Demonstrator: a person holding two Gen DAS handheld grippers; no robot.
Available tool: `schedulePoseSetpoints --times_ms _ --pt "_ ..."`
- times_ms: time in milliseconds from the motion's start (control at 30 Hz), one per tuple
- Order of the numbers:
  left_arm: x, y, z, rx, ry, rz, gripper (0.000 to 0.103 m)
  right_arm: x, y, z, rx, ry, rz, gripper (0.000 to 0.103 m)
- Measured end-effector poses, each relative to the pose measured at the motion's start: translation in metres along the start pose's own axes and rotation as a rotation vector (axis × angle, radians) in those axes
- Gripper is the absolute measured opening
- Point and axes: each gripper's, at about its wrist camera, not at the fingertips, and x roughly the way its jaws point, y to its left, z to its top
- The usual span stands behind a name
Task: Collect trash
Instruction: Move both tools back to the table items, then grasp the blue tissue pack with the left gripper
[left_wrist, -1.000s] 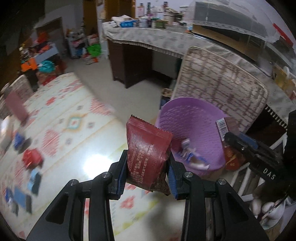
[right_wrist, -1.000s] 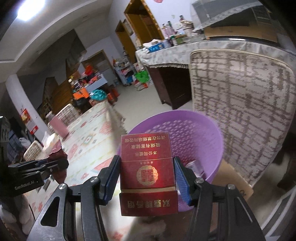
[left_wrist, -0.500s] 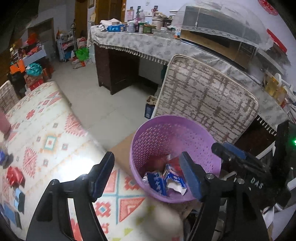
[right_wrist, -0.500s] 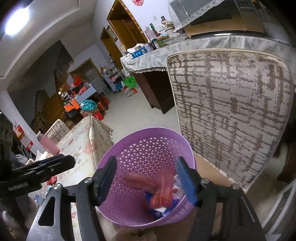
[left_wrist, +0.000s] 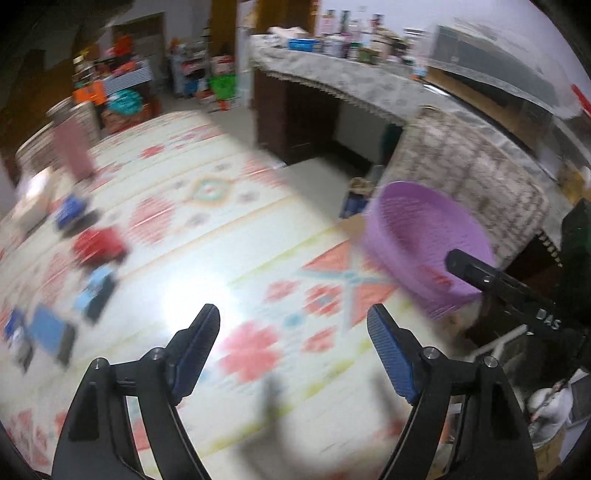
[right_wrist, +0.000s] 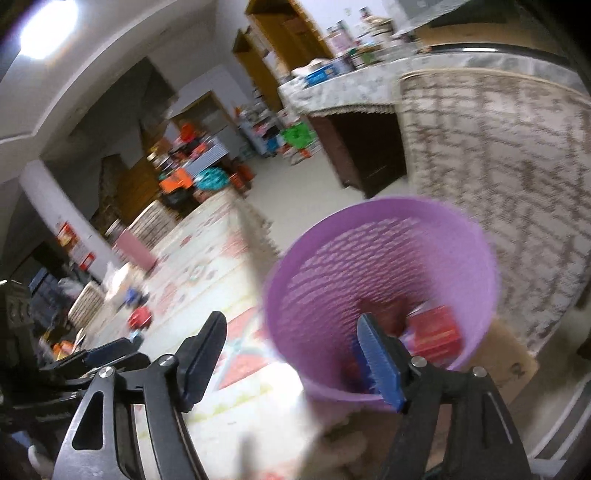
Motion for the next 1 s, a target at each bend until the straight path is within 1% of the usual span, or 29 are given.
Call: schedulePoseSetpoints --times_ms 67,133,200,267,300,333,400,467,533,633,700,800,1000 --pt "-0.011 0.029 -0.012 -0.026 -0.006 0.067 0.081 0.009 0.021 -0.01 -0.034 0.028 0.028 0.078" --pt "-0.027 0.067 -0.026 -0.069 -0.024 0.149 0.081 0.016 0.043 -0.021 -0.068 0.056 0.057 0.078" --pt "-0.039 0.105 -0.035 -0.134 -0.038 0.225 0.081 0.021 0.059 -0.029 -0.09 0.072 0.076 0.078" --pt "-0.05 0.159 -0.044 -0.234 -0.043 0.319 0.081 0.025 0.075 -0.039 -0.115 0.09 0.092 0.078" --pt "-0.053 0.177 -0.047 -0.268 -0.045 0.35 0.081 0.027 0.081 -0.042 -0.123 0.096 0.095 0.078" --pt "-0.056 0.205 -0.05 -0.313 -0.044 0.394 0.081 0.029 0.089 -0.047 -0.133 0.104 0.1 0.078" --pt "-0.055 0.245 -0.054 -0.373 -0.021 0.442 0.081 0.032 0.098 -0.053 -0.144 0.115 0.105 0.078" --pt "-0.049 0.286 -0.059 -0.443 0.005 0.452 0.081 0.034 0.107 -0.057 -0.154 0.124 0.104 0.078" --pt "-0.04 0.318 -0.063 -0.505 0.03 0.429 0.081 0.035 0.114 -0.06 -0.165 0.13 0.101 0.078" --pt "-0.026 0.345 -0.064 -0.563 0.046 0.386 0.081 0.036 0.126 -0.065 -0.188 0.14 0.091 0.078" --pt "-0.016 0.348 -0.06 -0.573 0.05 0.382 0.081 0.036 0.132 -0.066 -0.197 0.143 0.082 0.078" --pt "-0.003 0.353 -0.058 -0.569 0.064 0.396 0.081 0.038 0.142 -0.068 -0.217 0.15 0.068 0.078" --pt "0.002 0.354 -0.061 -0.603 0.052 0.352 0.081 0.049 0.172 -0.07 -0.281 0.174 0.064 0.078"
